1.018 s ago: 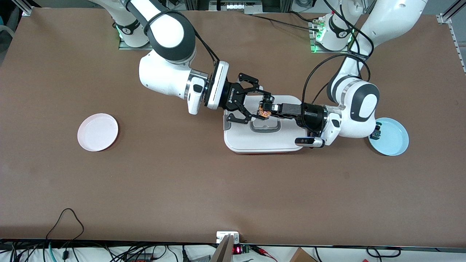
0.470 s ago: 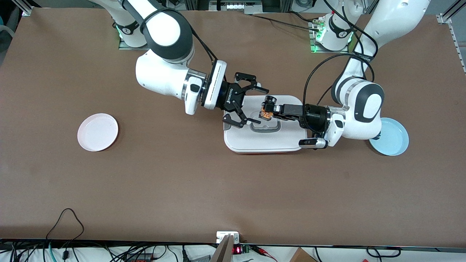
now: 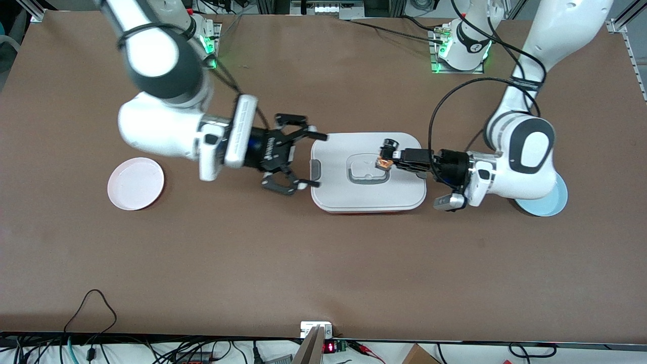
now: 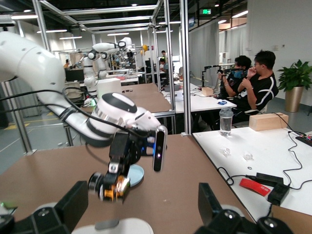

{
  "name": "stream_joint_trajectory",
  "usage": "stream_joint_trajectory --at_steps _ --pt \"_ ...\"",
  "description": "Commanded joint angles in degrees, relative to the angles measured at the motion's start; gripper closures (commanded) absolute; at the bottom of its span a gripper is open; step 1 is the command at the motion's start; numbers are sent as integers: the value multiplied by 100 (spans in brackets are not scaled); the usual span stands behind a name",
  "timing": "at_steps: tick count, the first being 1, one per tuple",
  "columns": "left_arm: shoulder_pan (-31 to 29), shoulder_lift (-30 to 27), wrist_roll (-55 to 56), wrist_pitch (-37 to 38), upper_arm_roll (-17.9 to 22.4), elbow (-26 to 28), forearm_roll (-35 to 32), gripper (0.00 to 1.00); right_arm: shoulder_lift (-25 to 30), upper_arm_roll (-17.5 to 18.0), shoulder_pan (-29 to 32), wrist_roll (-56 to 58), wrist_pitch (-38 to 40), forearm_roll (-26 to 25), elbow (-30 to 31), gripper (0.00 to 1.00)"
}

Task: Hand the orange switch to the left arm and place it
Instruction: 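Open the right gripper while the left gripper pulls the switch away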

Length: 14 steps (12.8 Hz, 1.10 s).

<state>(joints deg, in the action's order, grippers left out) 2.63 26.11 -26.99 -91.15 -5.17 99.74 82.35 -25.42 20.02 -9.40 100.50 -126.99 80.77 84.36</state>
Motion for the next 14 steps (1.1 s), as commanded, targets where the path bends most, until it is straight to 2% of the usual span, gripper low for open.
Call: stream_joint_trajectory --at_steps 1,3,5,6,8,9,11,14 --pt "-454 -80 -95 62 -46 -367 -1750 100 221 63 664 101 1110 -341 71 0" --pt "-684 -159 -96 306 -54 -674 -3070 100 344 46 1192 93 1963 -1208 63 0" --pt "-903 -159 -322 641 -54 -991 -4274 100 485 28 1544 119 2588 -1833 71 0" --pt "-1043 -159 -916 720 -54 -1035 -4750 100 816 -163 1677 67 2853 -2089 176 0" --pt "-1342 -124 -2015 669 -46 -1036 -5830 100 1021 -742 1643 137 3204 -2573 335 0" --pt "-1492 -80 -2586 564 -46 -1036 -6332 100 1100 -1059 1556 102 3590 -2853 326 0" --pt "-1720 139 -3501 117 -46 -1001 -7001 100 1354 -1604 1249 49 3830 -3537 335 0" --pt "-1818 236 -4504 -201 -46 -948 -8652 100 1654 -1721 1089 -1106 4296 -4777 344 0"
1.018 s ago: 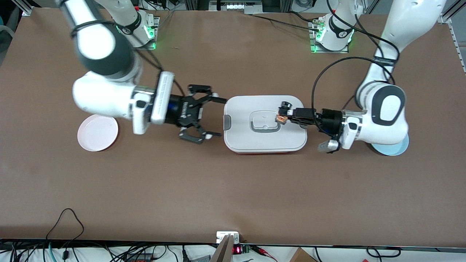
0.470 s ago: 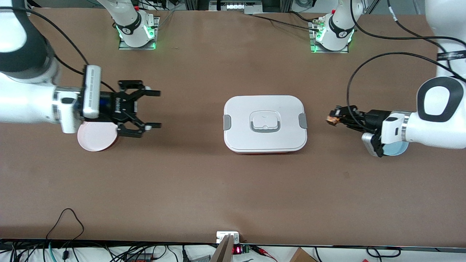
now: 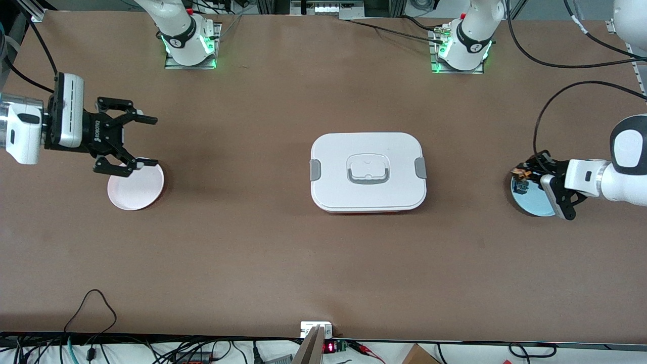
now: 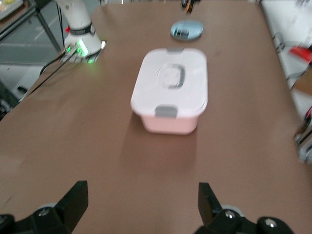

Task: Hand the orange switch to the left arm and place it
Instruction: 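Lower the switch onto the blue plate with the left gripper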

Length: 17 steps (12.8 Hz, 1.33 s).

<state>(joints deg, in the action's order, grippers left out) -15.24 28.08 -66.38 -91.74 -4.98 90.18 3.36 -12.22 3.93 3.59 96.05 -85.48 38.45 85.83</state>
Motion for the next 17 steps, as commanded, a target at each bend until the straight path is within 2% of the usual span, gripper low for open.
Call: stream_joint_trajectory --at_steps 1,2,4,5,8,10,13,16,17 --pt "-119 127 -1048 -316 -56 17 -1062 100 413 -120 -297 -1110 154 -801 198 0" --pt "-259 267 -1705 -666 -65 26 -1353 100 509 -129 -402 -1489 163 -1187 189 0" --pt "-478 619 -2788 -1361 -56 44 -1505 100 685 -138 -465 -2769 172 -1847 180 0" --pt "-558 681 -3175 -1625 -56 183 -1514 100 773 -129 -534 -3368 206 -1989 180 0" --pt "-690 690 -3540 -2750 -65 903 -1505 100 1010 -129 -798 -4846 505 -2990 206 0" --pt "-682 682 -3540 -2779 -65 923 -1505 100 1038 -164 -738 -5462 637 -3237 198 0" --pt "-699 919 -3461 -2875 -65 896 -1487 88 1099 -208 -746 -6568 638 -3581 198 0" --pt "-735 919 -3461 -2876 -100 897 -1479 62 1055 -199 -755 -7372 532 -3826 207 0" --pt "-770 910 -3539 -2832 -118 888 -1418 1 1038 -199 -772 -7442 506 -3853 180 0"
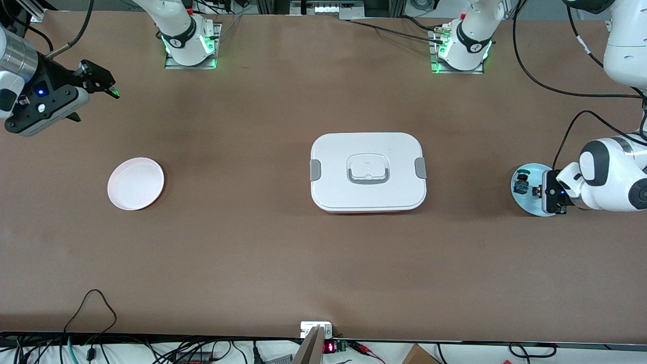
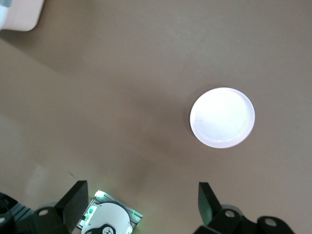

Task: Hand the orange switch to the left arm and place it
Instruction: 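Lower the switch onto the blue plate with the left gripper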

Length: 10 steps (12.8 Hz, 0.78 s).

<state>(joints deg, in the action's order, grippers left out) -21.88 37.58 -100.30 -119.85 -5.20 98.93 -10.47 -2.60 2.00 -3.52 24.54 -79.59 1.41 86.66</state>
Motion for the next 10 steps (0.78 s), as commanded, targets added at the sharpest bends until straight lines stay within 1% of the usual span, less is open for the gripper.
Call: stream_joint_trajectory --at_steps 1,2,4,6,7,10 --pt "-97 -110 -139 118 -138 -49 -26 0 75 11 -88 -475 -66 -263 88 0" --pt "-53 -302 -70 355 -174 -136 -26 0 49 29 -88 -651 -66 -325 88 0" --pt "-27 -426 44 1205 -279 -487 -17 0 32 11 -53 -976 -83 -317 61 0" --pt "-18 -532 797 1944 -350 -768 -17 0 32 11 -61 -1354 -275 -317 61 0" --pt "0 -541 1132 2252 -411 -926 -17 0 -55 11 -53 -1747 -547 -317 79 0" --pt "52 -567 2080 3044 -525 -1533 -17 0 -214 37 -167 -2268 -1040 -317 131 0"
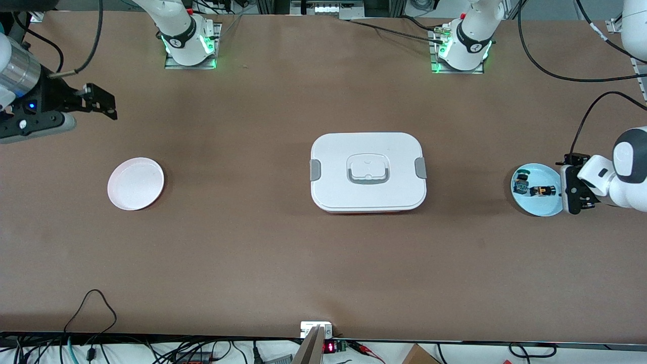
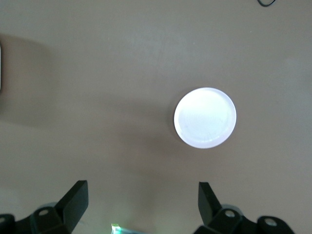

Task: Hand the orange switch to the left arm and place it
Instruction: 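Lower the switch onto the blue plate with the left gripper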

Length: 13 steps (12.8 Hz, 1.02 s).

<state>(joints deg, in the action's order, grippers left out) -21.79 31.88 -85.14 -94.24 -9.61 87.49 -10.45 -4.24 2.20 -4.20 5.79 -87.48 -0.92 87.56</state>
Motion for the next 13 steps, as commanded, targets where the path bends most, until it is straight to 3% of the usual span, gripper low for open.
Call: stream_joint_trajectory --at_steps 1,4,7,9,13 --pt "69 -6 978 721 -163 -486 -19 0 -51 17 -99 -612 -339 -15 50 0" --pt "130 -260 2103 1451 -461 -803 -19 0 176 17 -231 -719 -348 -31 461 0" --pt "254 -541 3622 2119 -936 -1067 -45 0 957 0 -204 -719 -1040 -31 1681 0" --pt "254 -674 4189 2235 -1199 -1207 -71 0 996 -9 -187 -702 -1192 -31 1721 0" --pt "263 -709 4751 2253 -1236 -1524 -45 0 890 -132 -134 -693 -1333 -14 1641 0"
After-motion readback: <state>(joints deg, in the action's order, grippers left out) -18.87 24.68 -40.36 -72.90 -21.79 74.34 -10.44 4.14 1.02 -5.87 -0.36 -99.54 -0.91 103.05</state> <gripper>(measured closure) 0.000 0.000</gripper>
